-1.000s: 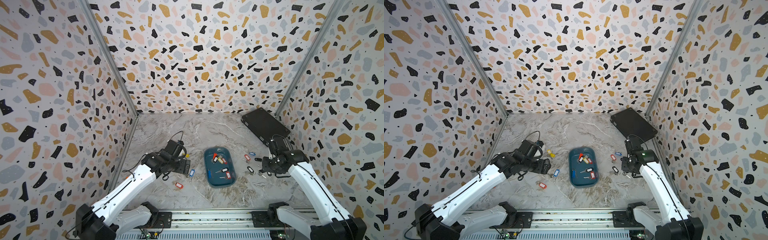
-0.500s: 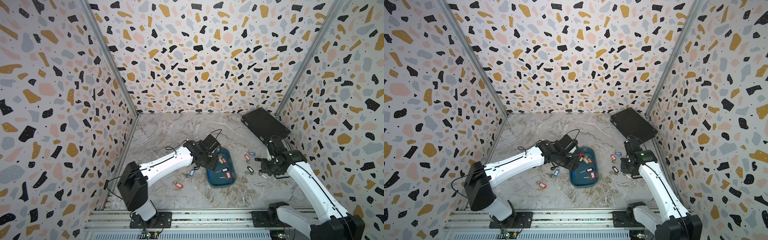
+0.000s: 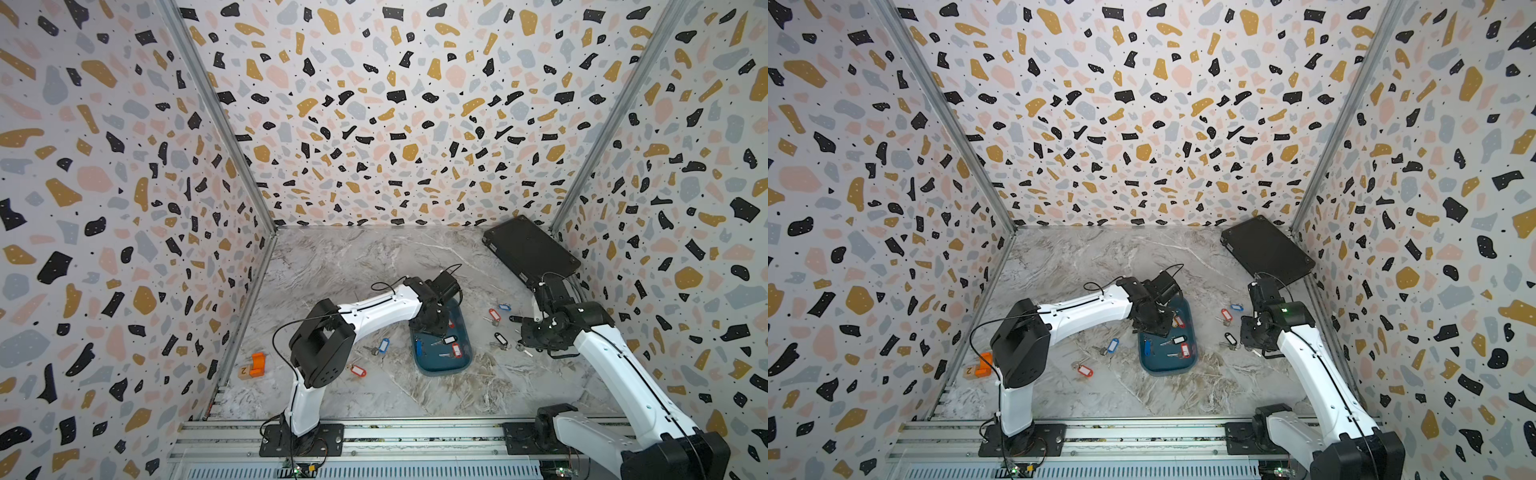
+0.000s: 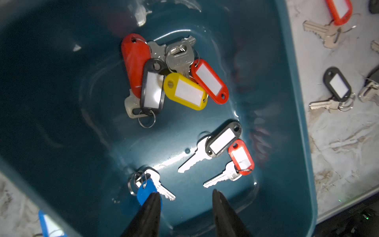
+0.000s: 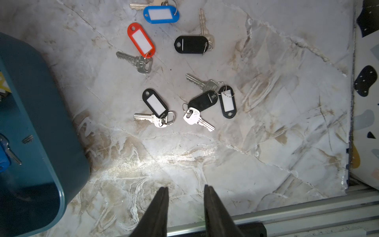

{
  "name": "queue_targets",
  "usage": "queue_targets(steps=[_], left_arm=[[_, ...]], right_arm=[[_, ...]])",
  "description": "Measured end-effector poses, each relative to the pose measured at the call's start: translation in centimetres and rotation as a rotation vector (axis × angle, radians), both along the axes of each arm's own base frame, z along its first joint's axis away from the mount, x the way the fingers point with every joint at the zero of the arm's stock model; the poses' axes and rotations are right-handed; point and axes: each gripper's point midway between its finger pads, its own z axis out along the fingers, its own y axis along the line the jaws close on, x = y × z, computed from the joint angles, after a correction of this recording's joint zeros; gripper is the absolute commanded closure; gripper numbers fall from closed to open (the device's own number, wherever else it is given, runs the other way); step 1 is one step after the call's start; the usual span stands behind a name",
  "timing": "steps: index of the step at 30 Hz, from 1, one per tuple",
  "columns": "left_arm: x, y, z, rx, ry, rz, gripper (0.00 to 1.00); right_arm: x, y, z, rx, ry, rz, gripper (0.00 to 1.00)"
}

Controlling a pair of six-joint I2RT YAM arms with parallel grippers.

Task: Take the keys out of the storage box
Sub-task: Pick up the key from the storage box.

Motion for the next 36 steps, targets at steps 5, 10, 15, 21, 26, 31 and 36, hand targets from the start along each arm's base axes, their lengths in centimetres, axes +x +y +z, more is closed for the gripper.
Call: queue_targets(steps=[5,10,15,21,26,31,36], left_arm=[[-0.3,-0.2,-2.3,0.039,0.037,0.008,0.59],[-0.2,-0.5,-3.5,0.051,0.056,0.022,0.58],[0.1,-1.2,-3.6,0.032,0.058,0.028,0.58],[0.2,-1.5,-3.9,0.021,0.063,0.036,0.58],[0.5,-2.4,-4.0,0.002,0.066,0.033,0.59],[0.7,-2.9,-4.4,-0.008,0.071,0.03,0.62],[0.7,-2.9,-4.5,-0.006,0.074,0.03,0.69]], right_arm=[[0.0,0.2,-0.1,0.008,0.0,0.004,0.65],[0.0,0.2,-0.1,0.01,0.003,0.004,0.65],[0.1,0.2,-0.3,0.009,0.013,0.005,0.65],[0.1,0.3,-0.4,0.012,0.016,0.006,0.65],[0.0,0.4,-0.4,0.015,0.019,0.007,0.65],[0.0,0.4,-0.5,0.018,0.021,0.008,0.65],[0.0,0.4,-0.5,0.02,0.022,0.009,0.66]])
